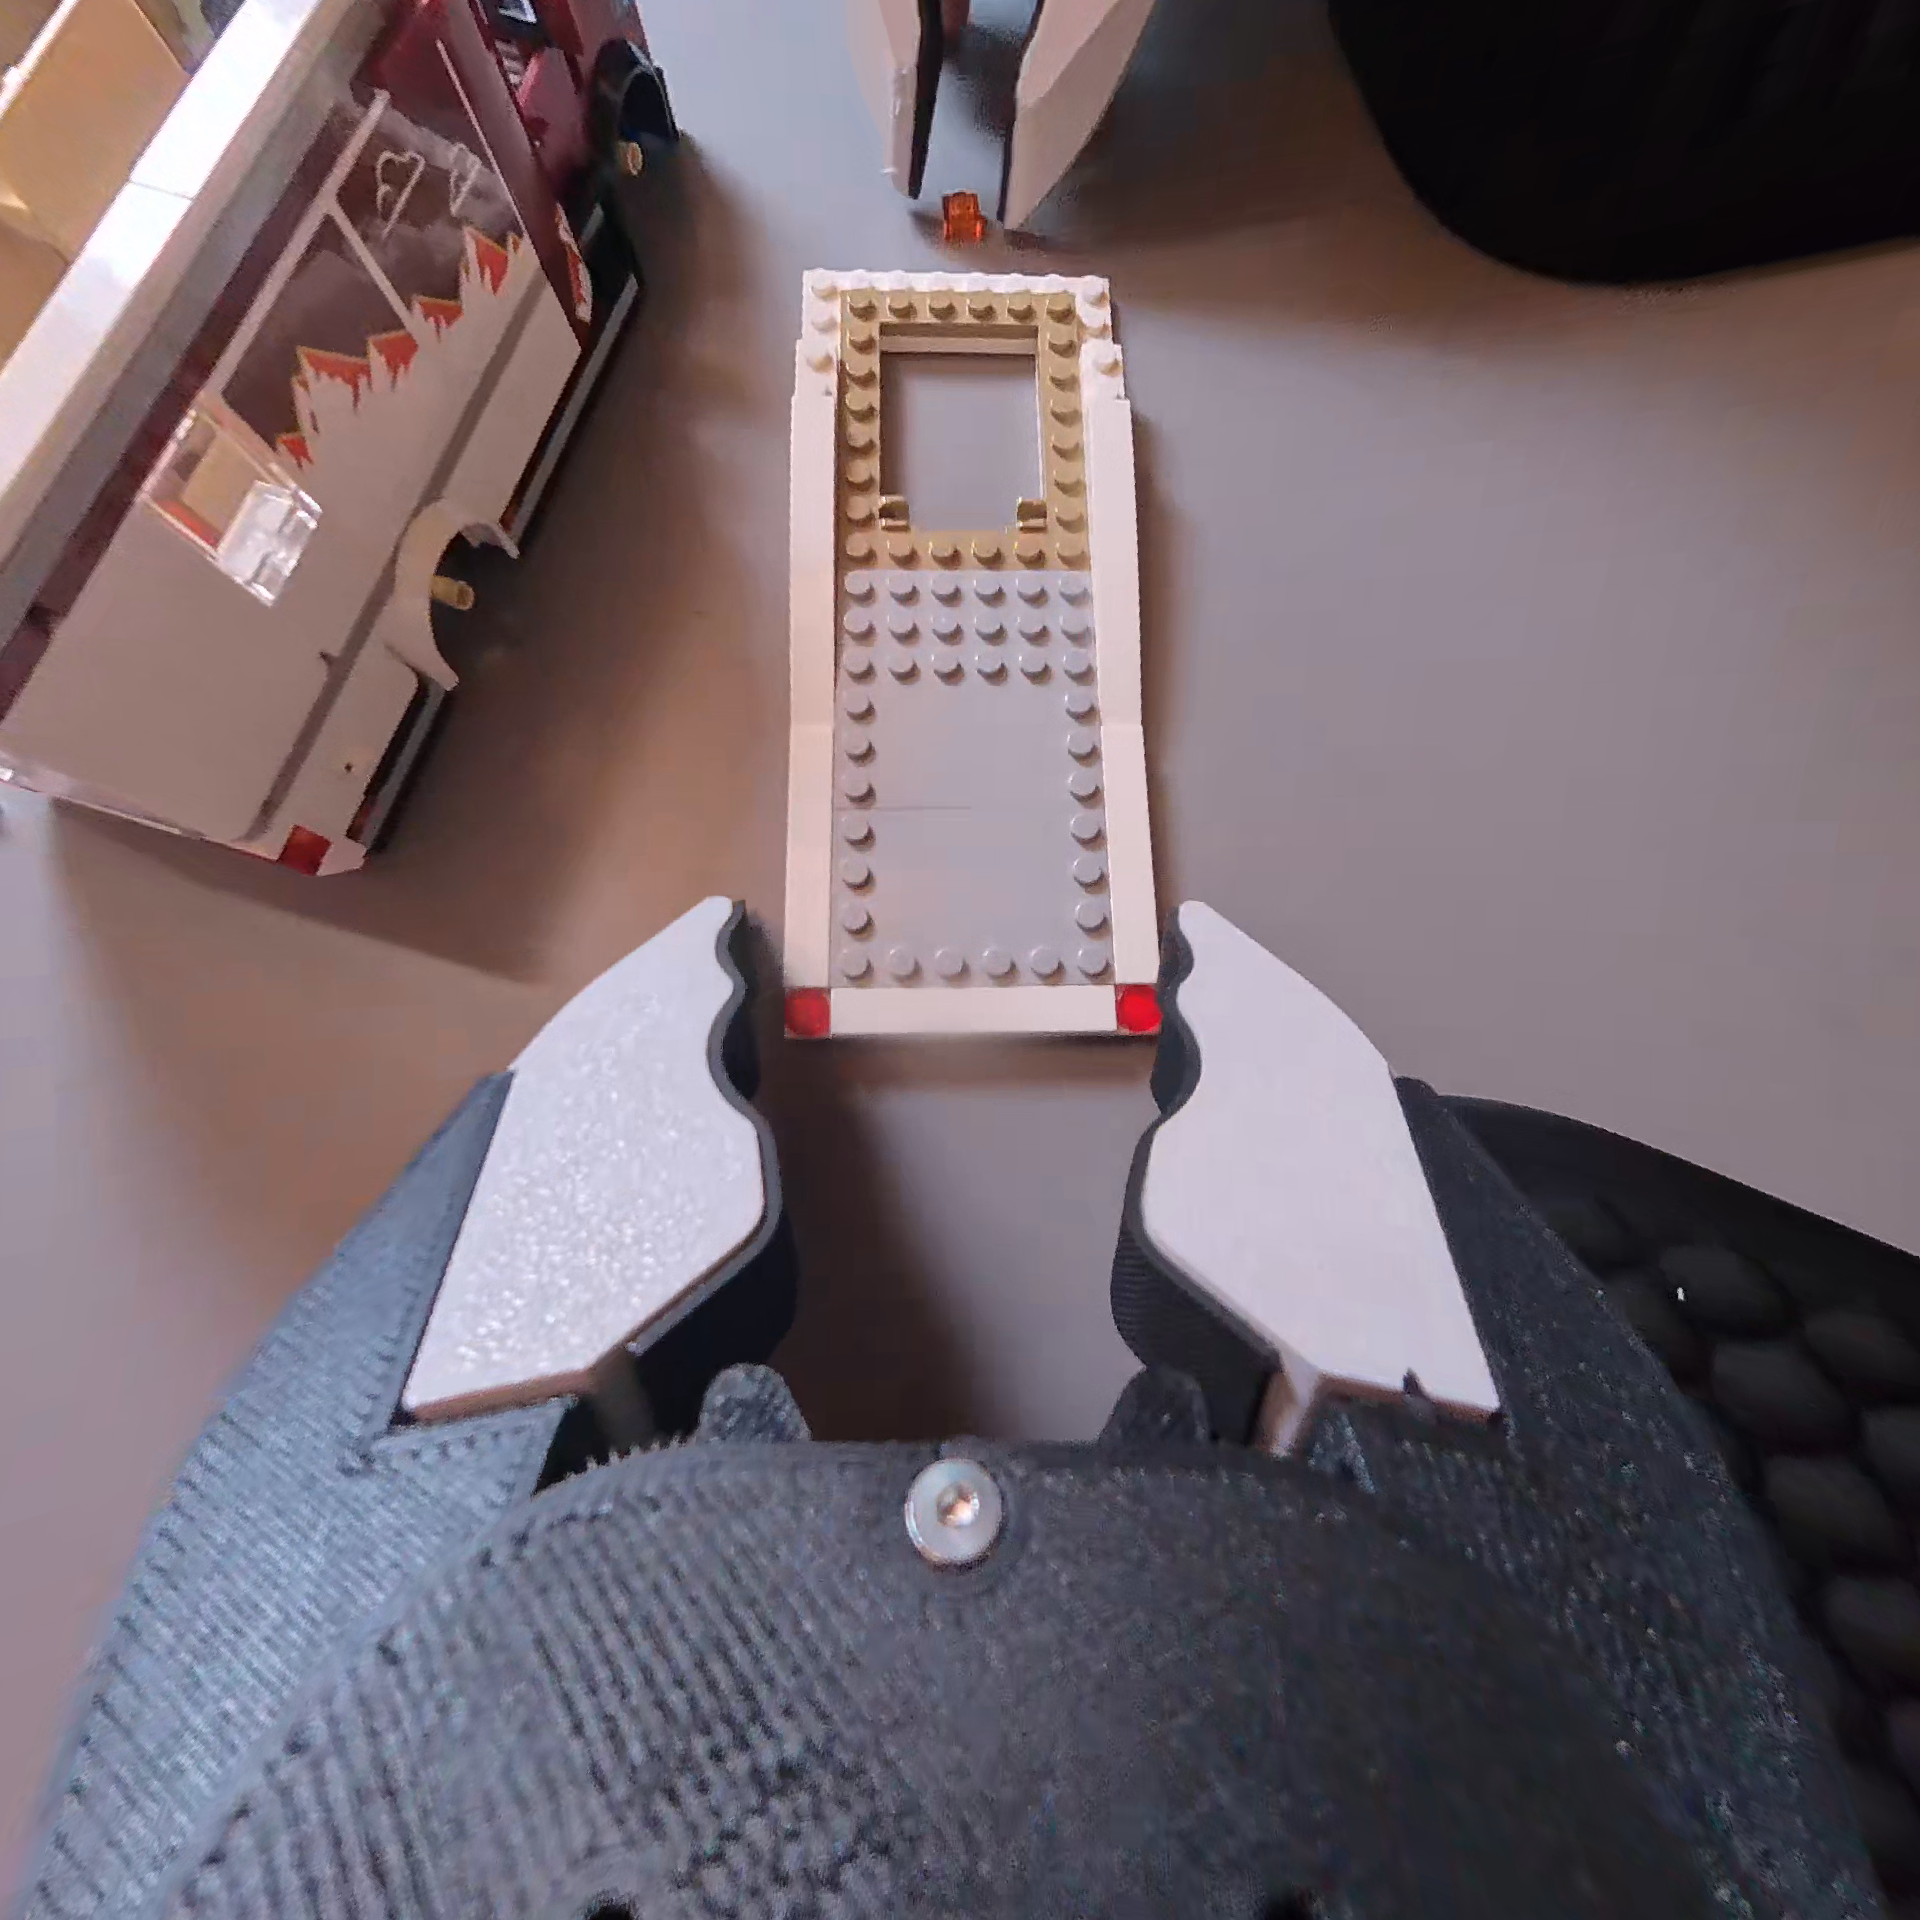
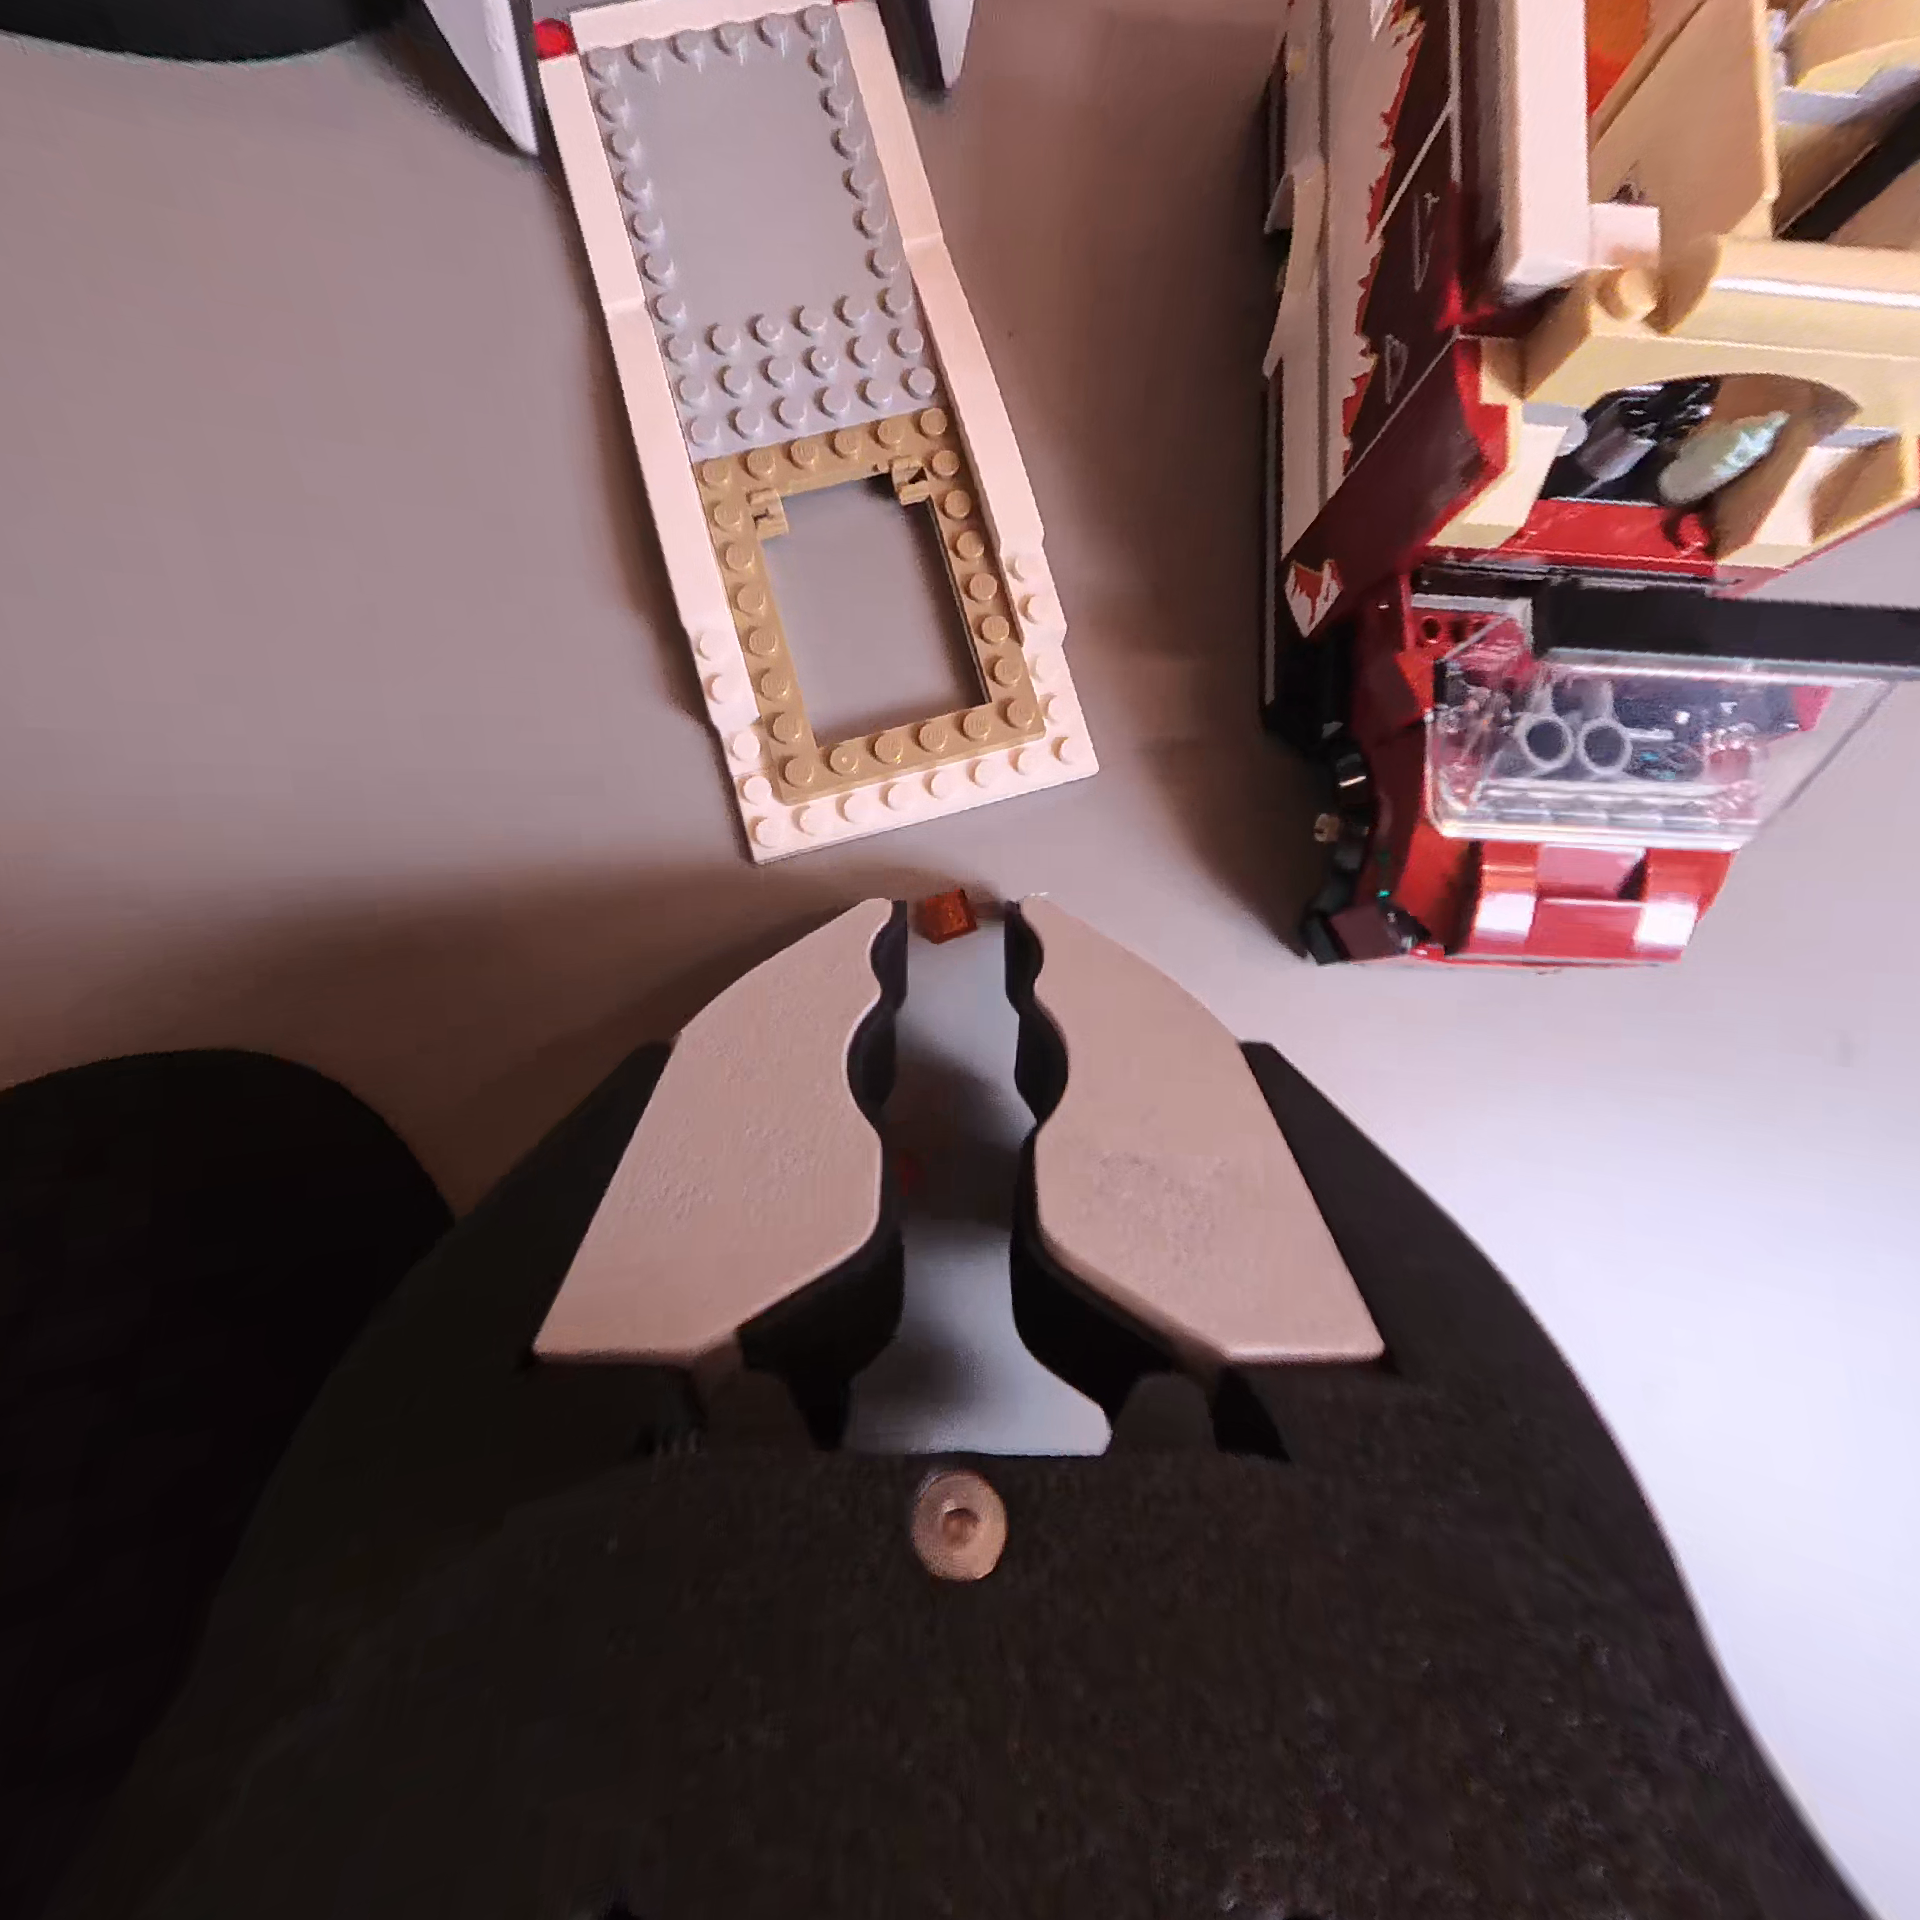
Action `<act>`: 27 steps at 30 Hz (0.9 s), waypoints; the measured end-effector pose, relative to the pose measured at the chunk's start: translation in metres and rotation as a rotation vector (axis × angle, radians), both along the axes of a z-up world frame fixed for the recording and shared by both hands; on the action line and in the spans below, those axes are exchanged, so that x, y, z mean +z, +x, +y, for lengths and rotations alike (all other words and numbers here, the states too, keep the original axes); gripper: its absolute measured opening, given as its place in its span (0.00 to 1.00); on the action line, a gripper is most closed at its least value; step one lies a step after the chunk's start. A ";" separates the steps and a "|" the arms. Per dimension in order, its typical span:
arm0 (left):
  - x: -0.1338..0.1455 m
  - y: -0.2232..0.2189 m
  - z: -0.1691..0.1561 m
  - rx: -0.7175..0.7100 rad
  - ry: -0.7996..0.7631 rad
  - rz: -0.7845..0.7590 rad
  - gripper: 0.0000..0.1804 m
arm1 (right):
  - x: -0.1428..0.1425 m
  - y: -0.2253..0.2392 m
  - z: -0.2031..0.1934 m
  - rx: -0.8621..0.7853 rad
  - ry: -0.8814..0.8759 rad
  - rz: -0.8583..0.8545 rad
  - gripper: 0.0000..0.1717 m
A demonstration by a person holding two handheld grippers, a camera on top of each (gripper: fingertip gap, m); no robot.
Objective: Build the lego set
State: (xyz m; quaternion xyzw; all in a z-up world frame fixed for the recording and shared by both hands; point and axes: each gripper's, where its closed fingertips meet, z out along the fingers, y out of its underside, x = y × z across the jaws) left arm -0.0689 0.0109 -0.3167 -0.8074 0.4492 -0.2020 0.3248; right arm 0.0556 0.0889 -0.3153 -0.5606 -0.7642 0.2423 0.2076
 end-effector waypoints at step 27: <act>0.001 0.003 0.003 -0.011 0.078 -0.023 0.38 | 0.014 -0.015 -0.051 0.129 0.025 0.071 0.04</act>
